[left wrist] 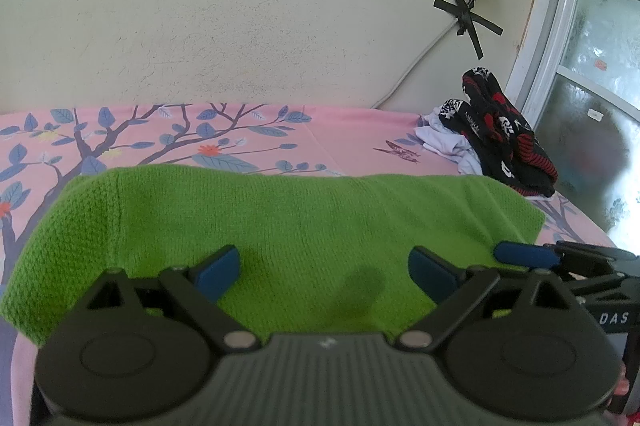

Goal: Fold small clothes

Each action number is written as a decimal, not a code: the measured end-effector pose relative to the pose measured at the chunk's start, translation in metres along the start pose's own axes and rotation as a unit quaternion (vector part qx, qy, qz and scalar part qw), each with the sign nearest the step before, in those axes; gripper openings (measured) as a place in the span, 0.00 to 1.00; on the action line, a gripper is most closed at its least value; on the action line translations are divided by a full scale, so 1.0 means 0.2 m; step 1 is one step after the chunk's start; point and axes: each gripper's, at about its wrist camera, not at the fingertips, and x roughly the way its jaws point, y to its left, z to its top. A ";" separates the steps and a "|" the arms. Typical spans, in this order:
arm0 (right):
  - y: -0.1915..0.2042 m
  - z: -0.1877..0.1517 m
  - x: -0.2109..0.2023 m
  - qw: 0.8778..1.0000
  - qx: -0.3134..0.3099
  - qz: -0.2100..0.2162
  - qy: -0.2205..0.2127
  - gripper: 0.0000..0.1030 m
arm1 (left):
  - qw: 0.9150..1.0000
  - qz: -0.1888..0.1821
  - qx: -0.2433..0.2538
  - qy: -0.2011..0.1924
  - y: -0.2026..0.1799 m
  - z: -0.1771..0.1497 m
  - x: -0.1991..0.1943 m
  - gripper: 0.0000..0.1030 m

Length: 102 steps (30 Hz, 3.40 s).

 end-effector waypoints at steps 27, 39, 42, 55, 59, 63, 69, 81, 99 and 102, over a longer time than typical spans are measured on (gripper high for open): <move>-0.02 0.02 -0.07 1.000 0.019 -0.009 -0.006 0.55 | 1.000 -0.002 -0.012 -0.010 0.03 0.00 -0.03 0.92; -0.43 0.01 -0.25 0.970 0.241 -0.008 0.021 0.66 | 0.993 -0.095 -0.060 -0.043 0.05 0.01 -0.16 0.54; -0.42 0.01 -0.15 0.963 0.265 0.014 0.041 0.68 | 0.994 -0.094 -0.046 -0.008 0.02 -0.01 -0.09 0.38; 0.23 0.51 -0.07 0.980 0.136 0.142 0.034 0.34 | 0.990 -0.093 -0.090 -0.056 0.14 0.03 -0.24 0.20; 0.60 0.58 0.14 0.982 0.052 0.167 0.068 0.34 | 0.972 -0.077 -0.148 -0.167 0.38 0.05 -0.52 0.25; 0.93 0.53 0.45 0.976 0.002 0.183 0.120 0.31 | 0.948 -0.053 -0.218 -0.227 0.63 -0.04 -0.68 0.33; 1.18 0.32 0.78 0.962 -0.048 0.206 0.175 0.34 | 0.937 -0.053 -0.251 -0.236 0.72 -0.04 -0.68 0.54; 0.75 0.47 0.33 0.975 -0.030 0.212 0.054 0.58 | 0.969 -0.004 -0.199 -0.149 0.56 -0.02 -0.50 0.84; 0.69 0.48 0.87 0.988 0.000 0.128 0.088 0.48 | 0.980 0.050 -0.181 -0.061 0.57 -0.04 -0.32 0.60; 0.63 0.45 0.71 0.990 0.039 0.131 0.025 0.63 | 0.979 0.040 -0.185 -0.074 0.57 -0.04 -0.35 0.81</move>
